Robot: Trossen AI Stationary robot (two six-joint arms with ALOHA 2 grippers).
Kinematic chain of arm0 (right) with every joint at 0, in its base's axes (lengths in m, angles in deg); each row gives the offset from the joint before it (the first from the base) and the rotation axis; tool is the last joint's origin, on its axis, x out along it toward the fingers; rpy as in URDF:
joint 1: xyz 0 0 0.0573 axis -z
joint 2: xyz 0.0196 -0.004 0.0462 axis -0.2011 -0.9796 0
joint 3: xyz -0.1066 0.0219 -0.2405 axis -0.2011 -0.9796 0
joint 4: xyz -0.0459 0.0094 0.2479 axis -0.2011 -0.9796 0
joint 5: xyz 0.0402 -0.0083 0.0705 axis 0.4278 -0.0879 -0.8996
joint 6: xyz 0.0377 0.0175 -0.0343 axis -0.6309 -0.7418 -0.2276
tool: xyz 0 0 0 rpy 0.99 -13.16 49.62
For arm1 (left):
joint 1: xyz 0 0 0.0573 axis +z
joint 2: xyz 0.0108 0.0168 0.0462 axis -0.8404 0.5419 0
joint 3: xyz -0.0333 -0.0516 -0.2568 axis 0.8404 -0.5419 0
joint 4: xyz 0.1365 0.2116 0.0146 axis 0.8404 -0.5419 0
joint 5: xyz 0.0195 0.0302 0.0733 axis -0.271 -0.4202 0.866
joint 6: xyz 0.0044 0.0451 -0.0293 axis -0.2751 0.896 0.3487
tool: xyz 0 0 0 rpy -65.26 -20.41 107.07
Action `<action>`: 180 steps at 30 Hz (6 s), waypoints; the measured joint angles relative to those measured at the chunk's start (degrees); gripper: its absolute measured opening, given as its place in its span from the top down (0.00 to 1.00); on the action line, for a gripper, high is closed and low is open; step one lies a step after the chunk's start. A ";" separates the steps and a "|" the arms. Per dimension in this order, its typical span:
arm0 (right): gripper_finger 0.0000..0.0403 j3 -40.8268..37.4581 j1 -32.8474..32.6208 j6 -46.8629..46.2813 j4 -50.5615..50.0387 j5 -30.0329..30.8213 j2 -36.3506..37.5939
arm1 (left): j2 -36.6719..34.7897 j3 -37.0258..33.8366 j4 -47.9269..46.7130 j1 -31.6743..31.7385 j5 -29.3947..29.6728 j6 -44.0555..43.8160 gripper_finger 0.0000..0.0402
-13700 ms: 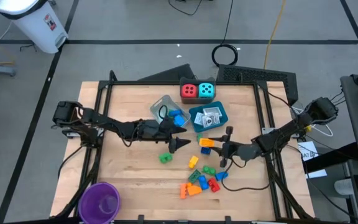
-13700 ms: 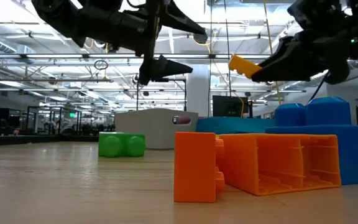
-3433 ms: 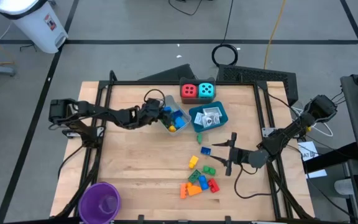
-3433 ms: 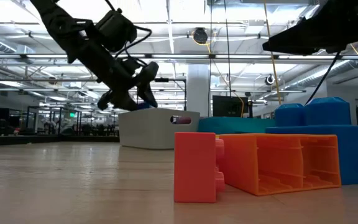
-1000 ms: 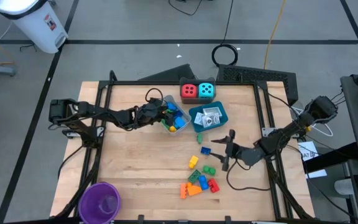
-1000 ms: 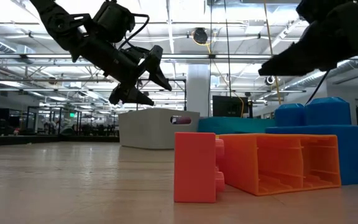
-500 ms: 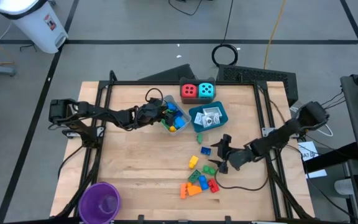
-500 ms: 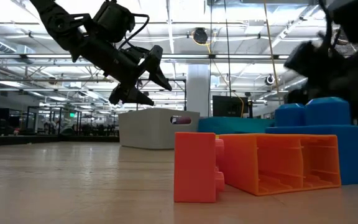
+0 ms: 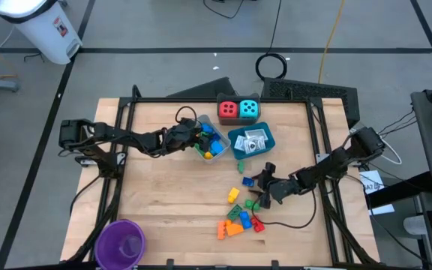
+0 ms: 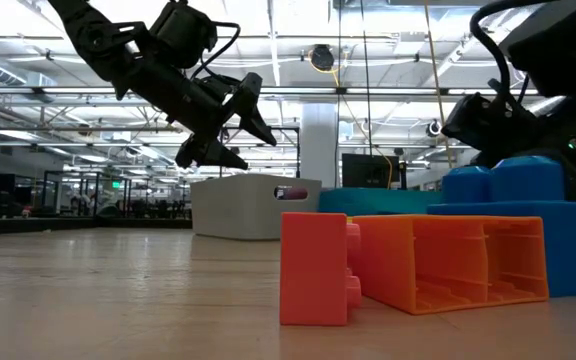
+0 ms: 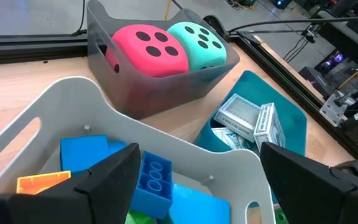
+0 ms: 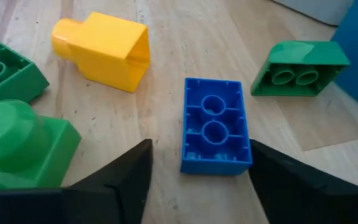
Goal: Pick & Place Toys
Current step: Put the blue game piece into the gray bin, then put the green game piece into the gray bin
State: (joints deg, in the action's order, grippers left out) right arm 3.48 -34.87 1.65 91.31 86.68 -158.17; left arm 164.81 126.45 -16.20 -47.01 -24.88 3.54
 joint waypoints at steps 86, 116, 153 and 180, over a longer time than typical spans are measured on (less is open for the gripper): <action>0.73 -0.02 2.43 18.49 9.32 -10.30 21.28 | 18.62 25.68 1.12 -18.03 -23.43 28.14 0.16; 0.48 -0.09 2.86 14.68 6.11 -9.19 21.30 | 5.16 17.10 -22.01 -14.17 19.60 11.43 0.64; 0.42 0.11 11.45 11.73 15.51 -19.98 -1.94 | 5.13 6.78 -16.05 -6.67 16.51 -0.05 0.43; 0.18 0.02 9.56 13.09 11.82 -14.73 0.55 | 5.15 6.78 -7.87 -6.97 14.33 0.01 0.43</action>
State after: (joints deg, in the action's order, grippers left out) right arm 3.50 -25.32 14.75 103.13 71.96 -157.62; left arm 169.97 133.23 -24.07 -53.98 -10.55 3.56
